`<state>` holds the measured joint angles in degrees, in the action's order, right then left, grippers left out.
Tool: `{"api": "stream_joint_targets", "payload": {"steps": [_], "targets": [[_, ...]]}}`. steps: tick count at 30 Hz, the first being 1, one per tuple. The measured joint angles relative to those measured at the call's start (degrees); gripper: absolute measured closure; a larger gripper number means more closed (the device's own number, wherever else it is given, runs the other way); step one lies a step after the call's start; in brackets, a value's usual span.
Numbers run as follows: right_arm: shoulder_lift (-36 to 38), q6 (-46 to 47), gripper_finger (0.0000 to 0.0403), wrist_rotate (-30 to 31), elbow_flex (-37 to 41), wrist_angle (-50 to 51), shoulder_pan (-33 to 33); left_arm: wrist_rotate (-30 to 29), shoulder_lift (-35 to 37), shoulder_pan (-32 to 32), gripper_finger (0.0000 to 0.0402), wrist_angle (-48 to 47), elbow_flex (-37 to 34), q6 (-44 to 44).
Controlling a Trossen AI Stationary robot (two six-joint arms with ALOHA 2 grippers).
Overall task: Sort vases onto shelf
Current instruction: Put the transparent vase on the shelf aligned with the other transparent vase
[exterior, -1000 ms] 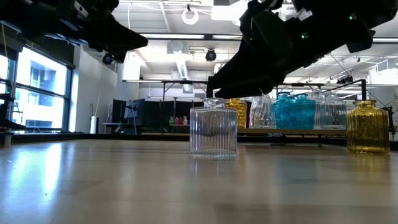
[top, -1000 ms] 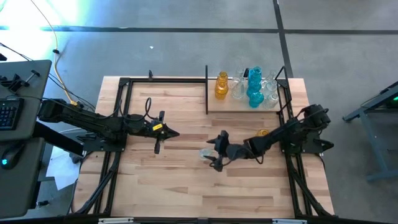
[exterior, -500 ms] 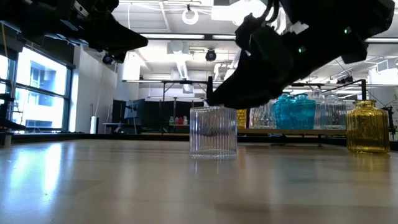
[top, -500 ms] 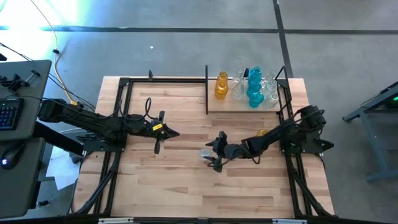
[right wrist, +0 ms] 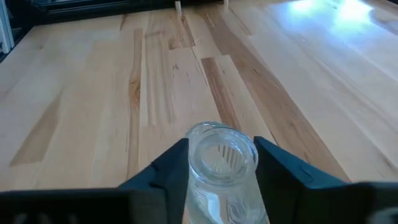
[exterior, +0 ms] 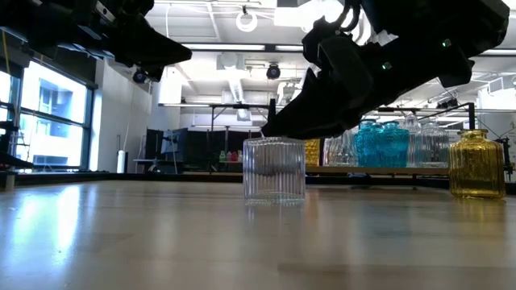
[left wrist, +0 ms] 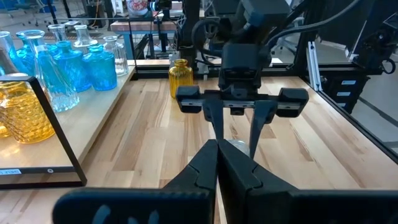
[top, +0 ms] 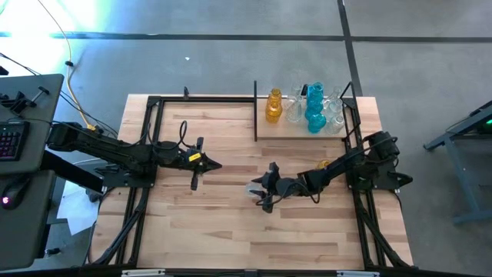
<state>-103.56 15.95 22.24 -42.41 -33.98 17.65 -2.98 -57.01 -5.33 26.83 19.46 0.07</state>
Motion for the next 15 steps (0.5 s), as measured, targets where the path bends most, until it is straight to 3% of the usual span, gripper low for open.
{"api": "stream_joint_targets", "payload": {"steps": [4, 11, 15], "targets": [[0.0, -0.7, 0.0293, 0.0, 0.0, 0.0, 0.0, 0.0, 0.0, 0.0, 0.0401, 0.0, 0.0, -0.4], [1.3, -1.0, 0.0281, -0.3, 0.0, 1.2, 0.0, 0.0, 0.0, 0.0, 0.0401, 0.0, 0.0, -0.4], [5.8, -1.6, 0.0275, -0.3, 0.0, 3.9, 0.0, 0.0, 0.0, 0.0, 0.0401, 0.0, 0.0, -0.4]]}}
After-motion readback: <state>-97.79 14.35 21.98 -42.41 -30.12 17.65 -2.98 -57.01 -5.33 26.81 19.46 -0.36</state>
